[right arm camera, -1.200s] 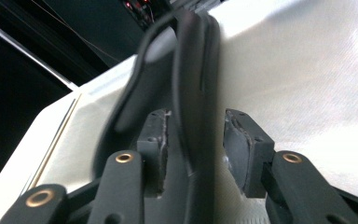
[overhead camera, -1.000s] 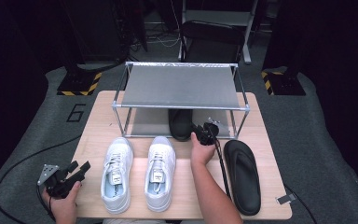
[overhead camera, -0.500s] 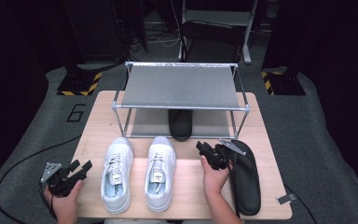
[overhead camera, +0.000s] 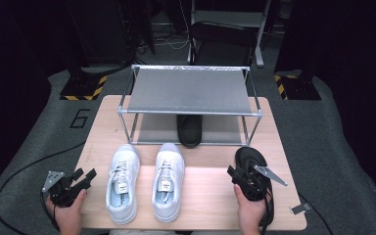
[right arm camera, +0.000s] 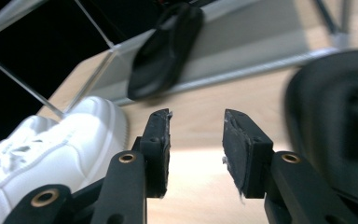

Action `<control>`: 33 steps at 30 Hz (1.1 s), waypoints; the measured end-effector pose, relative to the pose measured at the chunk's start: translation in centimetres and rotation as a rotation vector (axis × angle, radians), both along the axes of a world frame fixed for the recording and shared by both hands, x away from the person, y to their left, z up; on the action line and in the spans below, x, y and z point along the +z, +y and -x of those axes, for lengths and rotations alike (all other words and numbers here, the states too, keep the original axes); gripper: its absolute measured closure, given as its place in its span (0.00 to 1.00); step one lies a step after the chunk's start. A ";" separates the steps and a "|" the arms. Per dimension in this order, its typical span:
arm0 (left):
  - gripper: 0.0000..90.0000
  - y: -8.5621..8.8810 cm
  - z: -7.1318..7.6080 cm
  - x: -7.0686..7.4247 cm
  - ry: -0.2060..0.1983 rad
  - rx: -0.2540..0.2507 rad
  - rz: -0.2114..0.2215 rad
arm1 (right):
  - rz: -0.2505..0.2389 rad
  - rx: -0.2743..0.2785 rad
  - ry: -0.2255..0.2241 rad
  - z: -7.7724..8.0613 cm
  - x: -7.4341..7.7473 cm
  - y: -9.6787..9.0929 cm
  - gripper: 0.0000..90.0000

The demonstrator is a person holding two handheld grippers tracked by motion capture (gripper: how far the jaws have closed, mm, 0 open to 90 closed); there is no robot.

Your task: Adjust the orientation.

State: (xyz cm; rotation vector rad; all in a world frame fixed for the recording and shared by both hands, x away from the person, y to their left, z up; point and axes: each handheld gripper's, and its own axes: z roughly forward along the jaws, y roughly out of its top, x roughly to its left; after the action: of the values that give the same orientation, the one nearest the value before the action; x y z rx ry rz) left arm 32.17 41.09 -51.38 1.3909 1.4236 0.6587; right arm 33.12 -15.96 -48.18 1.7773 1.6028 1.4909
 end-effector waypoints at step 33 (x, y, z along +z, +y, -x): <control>0.43 -0.2 0.0 0.1 -0.002 0.000 -0.004 | 0.134 -0.053 0.082 2.6 -3.3 -3.4 0.78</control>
State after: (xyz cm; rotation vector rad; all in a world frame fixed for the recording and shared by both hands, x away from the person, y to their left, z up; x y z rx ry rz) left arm 32.16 40.85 -51.31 1.3928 1.4216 0.6631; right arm 30.56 -19.39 -51.47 1.8125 1.6397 1.2706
